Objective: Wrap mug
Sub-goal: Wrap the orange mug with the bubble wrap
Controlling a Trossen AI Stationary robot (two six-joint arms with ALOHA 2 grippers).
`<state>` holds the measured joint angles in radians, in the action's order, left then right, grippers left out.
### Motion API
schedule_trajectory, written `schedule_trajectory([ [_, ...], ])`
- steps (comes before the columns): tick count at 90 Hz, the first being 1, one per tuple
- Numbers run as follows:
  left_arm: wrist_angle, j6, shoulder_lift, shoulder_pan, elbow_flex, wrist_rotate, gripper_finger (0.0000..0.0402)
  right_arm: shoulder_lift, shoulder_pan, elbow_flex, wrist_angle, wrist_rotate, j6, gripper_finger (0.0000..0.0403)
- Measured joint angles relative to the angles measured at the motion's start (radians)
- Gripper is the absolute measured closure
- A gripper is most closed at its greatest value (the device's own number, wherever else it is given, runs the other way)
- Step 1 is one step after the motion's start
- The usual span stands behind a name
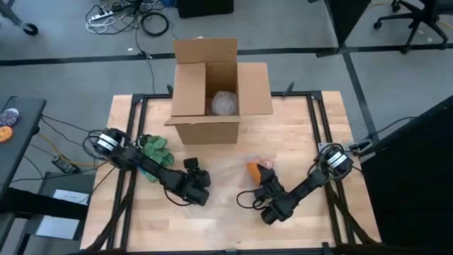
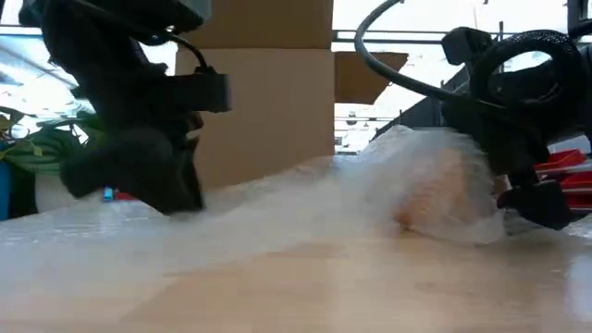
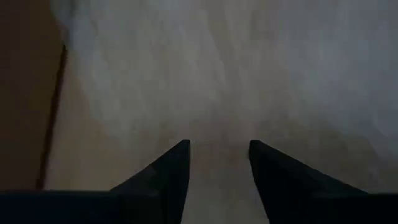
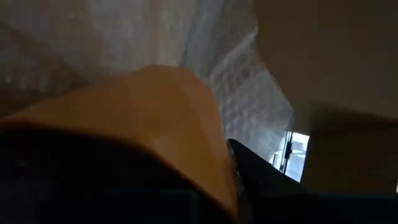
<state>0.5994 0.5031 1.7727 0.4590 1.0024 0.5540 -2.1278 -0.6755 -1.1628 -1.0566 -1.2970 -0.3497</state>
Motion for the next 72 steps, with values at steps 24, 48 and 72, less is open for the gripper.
schedule_trajectory([
  [24, 0.265, 0.099, -0.01, 0.0, 0.068, -0.013, 0.025, 0.069, -0.008, -0.004, 0.02, 0.099, -0.004, 0.0325],
  [48, 0.263, 0.111, -0.01, 0.002, 0.069, -0.032, 0.025, 0.187, -0.039, -0.003, 0.029, 0.17, 0.091, 0.026],
  [72, 0.042, 0.129, -0.011, 0.016, 0.079, -0.137, 0.025, 0.243, -0.082, -0.003, -0.025, 0.26, 0.159, 0.0215],
])
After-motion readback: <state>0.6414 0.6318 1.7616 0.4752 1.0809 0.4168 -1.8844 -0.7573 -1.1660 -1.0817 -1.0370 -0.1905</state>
